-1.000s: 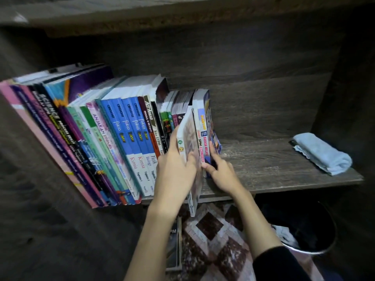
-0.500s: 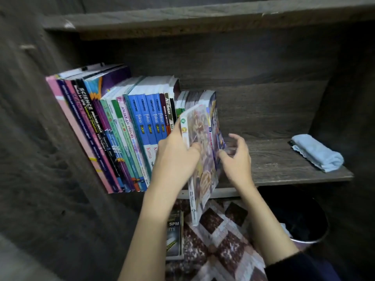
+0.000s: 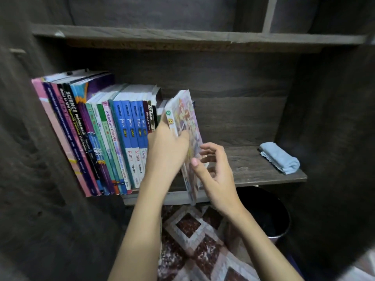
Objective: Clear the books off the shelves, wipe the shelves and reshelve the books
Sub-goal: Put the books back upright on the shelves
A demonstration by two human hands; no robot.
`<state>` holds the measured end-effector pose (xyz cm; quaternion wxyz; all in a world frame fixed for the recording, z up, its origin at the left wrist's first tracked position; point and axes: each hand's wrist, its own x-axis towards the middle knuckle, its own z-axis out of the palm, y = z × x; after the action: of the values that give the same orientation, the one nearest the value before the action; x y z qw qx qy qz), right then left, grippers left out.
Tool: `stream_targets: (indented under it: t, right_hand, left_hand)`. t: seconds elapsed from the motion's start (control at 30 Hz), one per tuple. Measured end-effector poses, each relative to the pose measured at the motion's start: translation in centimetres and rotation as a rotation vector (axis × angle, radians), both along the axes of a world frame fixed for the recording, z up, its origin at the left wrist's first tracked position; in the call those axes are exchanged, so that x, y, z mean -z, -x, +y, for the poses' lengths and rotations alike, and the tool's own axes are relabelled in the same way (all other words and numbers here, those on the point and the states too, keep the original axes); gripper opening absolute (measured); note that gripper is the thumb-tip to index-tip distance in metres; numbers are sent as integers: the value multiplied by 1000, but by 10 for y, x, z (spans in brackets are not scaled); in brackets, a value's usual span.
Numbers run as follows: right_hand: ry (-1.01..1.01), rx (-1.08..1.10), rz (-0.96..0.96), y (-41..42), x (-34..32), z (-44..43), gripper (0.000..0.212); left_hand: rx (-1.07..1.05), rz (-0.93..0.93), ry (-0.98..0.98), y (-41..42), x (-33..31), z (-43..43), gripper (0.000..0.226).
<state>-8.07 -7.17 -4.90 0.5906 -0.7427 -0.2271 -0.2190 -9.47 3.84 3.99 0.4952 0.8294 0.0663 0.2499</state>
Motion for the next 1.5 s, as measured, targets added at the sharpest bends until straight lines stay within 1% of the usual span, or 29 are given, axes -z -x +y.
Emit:
stream_targets:
  t: [0.13,0.2,0.27,0.43,0.53,0.6,0.7,0.8,0.87,0.93,1.07,1.17,1.2,1.33,1.5]
  right_hand:
    - [135,-40,21,-3,12,-12,55]
    - [255,33,6,-10,20,-13,65]
    - [304,125,-36,-22,29,-14,69]
    - [202,239,82,-49,39,-7,71]
    - [81,227,139,-71,47,0,69]
    - [16,200,183,-85,51,5,63]
    - [-29,162,210,-102,58,16,59]
    - [-65,158,232,-115,61,23,67]
    - [-68,147,240,-121,63,26,70]
    - [-68,138,230,-127,65,27,70]
    - [-122,67,207,-137,66,29,72]
    - [-134,55,233,-143,71,28,68]
    - [-155,47,252,-147,75,28,66]
    - [-213,37,277,-157,86,27,61]
    - [-224,61,271,-168,92,27,74]
  left_hand:
    - [-31,-22,32,-19,8,-12,36]
    - [-22,-31,57,-30,13,-20,36]
    - [12,-45,67,-44,19,-29,38]
    - [141,-86,-18,-74,29,-46,51]
    - [193,-88,-81,-86,33,-49,65]
    - [194,-72,-166,-92,36,-49,71]
    - [141,-58,-320,-104,39,-41,73]
    - [-35,-138,-643,-116,39,-25,71]
    - [-121,-178,-777,-120,40,-17,73]
    - [-150,-174,-788,-124,44,-11,77]
    - [-135,-182,-780,-130,50,-1,84]
    - [-100,-187,-782,-130,51,5,95]
    - [-91,-197,-780,-131,50,6,94]
    - [-77,-190,-870,-132,48,13,73]
    - [-133,-249,-823,-137,55,11,62]
